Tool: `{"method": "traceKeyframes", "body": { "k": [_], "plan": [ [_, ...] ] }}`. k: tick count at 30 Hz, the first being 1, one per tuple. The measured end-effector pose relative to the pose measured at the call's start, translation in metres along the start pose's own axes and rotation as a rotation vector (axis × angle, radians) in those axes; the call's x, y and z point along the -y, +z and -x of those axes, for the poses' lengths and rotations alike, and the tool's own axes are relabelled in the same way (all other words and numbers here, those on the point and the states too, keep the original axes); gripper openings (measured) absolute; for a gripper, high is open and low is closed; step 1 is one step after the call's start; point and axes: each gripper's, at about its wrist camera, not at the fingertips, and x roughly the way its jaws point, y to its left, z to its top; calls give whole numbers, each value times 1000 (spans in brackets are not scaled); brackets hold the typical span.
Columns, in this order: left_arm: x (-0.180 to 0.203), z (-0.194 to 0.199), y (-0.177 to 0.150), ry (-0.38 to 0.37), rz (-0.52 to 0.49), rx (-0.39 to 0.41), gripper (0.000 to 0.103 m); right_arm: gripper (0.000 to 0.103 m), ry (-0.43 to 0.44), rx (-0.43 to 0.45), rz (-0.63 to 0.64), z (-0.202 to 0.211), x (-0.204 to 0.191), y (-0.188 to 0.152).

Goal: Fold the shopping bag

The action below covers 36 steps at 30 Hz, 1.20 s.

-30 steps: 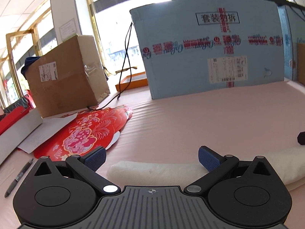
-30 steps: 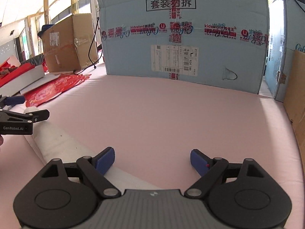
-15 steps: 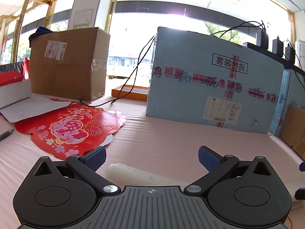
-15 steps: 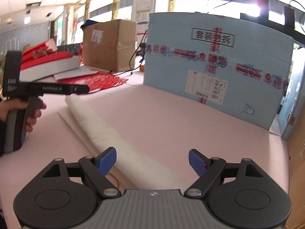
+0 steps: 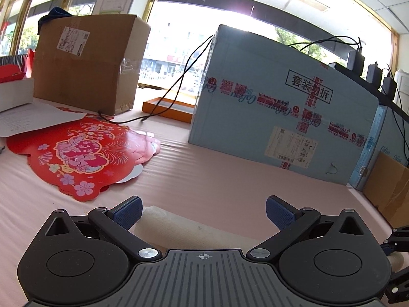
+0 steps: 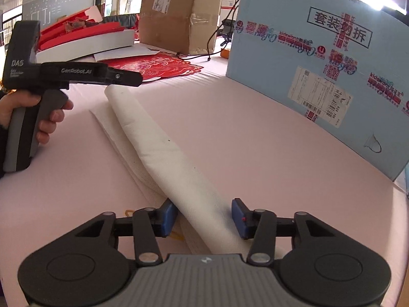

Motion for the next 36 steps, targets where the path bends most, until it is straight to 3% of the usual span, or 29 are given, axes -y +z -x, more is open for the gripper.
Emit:
{"method": "traceKeyframes", "body": {
  "k": [1,4,10,13,18,19,23,25,30,32,36],
  "plan": [
    [0,0,0,-3,2,-2,103,30,2,5,-24,2,2,1],
    [0,-1,0,-12,5,-5,103,21,-3,44,-119,12,6,7],
    [0,3,0,-25,3,14,103,12,-43,84,-376,21,17,7],
    [1,6,0,-43,2,30,103,12,32,119,-609,28,33,0],
    [2,8,0,-68,2,44,103,12,261,215,-1008,35,58,-27],
    [3,8,0,-69,0,42,103,12,247,223,-1031,36,58,-33],
    [3,6,0,-70,-1,28,103,24,111,216,-1016,40,59,-48],
    [3,5,0,-69,0,23,103,49,34,200,-988,42,60,-53],
    [4,1,0,-73,1,-7,103,57,-265,258,-759,73,42,-53],
    [4,-2,0,-70,1,-21,103,58,-275,297,-666,84,29,-50],
    [4,-3,-1,-55,0,-32,103,63,-194,315,-477,89,-8,-45]
  ]
}}
